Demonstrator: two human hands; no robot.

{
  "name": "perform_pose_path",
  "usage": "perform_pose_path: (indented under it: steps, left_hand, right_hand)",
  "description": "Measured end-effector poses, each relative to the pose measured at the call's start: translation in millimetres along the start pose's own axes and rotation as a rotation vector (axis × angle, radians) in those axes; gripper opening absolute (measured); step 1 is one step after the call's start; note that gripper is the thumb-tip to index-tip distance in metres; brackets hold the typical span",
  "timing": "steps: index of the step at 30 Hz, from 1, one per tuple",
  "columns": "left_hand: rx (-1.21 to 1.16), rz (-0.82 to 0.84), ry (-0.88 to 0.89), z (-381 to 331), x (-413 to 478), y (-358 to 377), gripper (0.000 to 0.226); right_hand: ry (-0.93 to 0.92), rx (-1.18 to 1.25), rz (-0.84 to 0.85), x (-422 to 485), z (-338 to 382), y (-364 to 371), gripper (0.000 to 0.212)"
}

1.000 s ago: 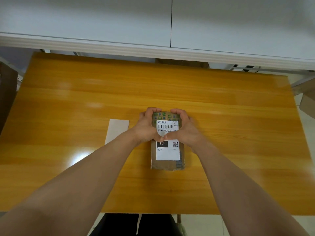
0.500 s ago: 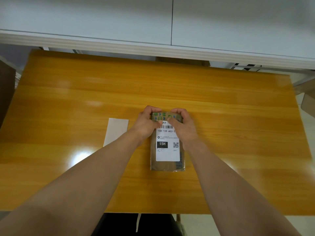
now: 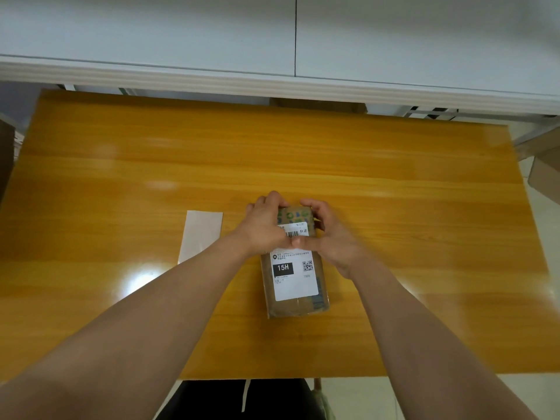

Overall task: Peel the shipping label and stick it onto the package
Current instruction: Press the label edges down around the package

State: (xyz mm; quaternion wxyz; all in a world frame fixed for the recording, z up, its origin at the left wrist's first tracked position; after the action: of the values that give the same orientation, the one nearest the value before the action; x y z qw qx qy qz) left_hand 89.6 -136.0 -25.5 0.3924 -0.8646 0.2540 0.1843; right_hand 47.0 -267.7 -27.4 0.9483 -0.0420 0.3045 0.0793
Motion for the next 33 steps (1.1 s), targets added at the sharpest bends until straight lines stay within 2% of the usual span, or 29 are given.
perform_pose_path:
  steps: [3,10,14,17,18,20,22,24,25,27,31,33]
  left_hand:
    - [-0.077,-0.052,-0.01,0,0,-1,0.064]
    - [-0.281,-0.127,-0.059,8,4,0,0.021]
    - [-0.305,-0.186,-0.052,7,3,-3,0.019]
    - [-0.367,-0.204,-0.074,5,-1,-5,0.019]
    - [-0.389,-0.204,-0.086,5,-2,-5,0.02]
    - [-0.414,-0.17,-0.114,6,-4,-5,0.028]
    - [-0.358,-0.069,-0.141,5,-6,-3,0.05]
    - [-0.222,0.052,-0.137,4,-11,0,0.083]
    - [-0.164,0.098,-0.12,2,-14,2,0.095]
    - [-0.09,0.151,-0.071,-2,-17,3,0.104]
    - [-0.028,0.173,-0.035,-3,-14,5,0.093]
    - [-0.018,0.173,-0.03,-3,-14,4,0.093]
  right_hand:
    - [-0.01,0.028,-0.07,6,1,-3,0.061]
    - [-0.036,0.2,-0.246,11,-4,-1,0.036]
    - [-0.058,0.2,-0.319,8,-2,4,0.031]
    - [-0.038,0.162,-0.304,7,1,0,0.018]
    - [-0.027,0.141,-0.27,8,3,0,0.023]
    - [0.007,0.06,-0.149,5,6,2,0.06]
    - [0.05,-0.02,-0.016,-4,5,7,0.099]
    - [0.078,-0.054,0.066,-13,2,11,0.115]
    - [0.086,-0.06,0.078,-15,0,11,0.117]
    - [0.086,-0.065,0.055,-19,-2,10,0.117]
    - [0.076,-0.039,-0.006,-17,0,8,0.111]
    - [0.083,-0.006,-0.047,-13,-2,6,0.101]
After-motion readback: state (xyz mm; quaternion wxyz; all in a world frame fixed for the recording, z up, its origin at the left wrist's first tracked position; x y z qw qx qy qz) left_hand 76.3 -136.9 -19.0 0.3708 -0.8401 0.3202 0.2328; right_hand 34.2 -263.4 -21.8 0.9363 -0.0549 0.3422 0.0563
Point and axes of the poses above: each hand's wrist, its own x-axis towards the middle knuckle, its own y-axis out of the palm, z = x × y, the point moved 8 cm from there along x, towards the middle knuckle, and after that the axes turned 3 degrees about x, right-handed, at the moved point
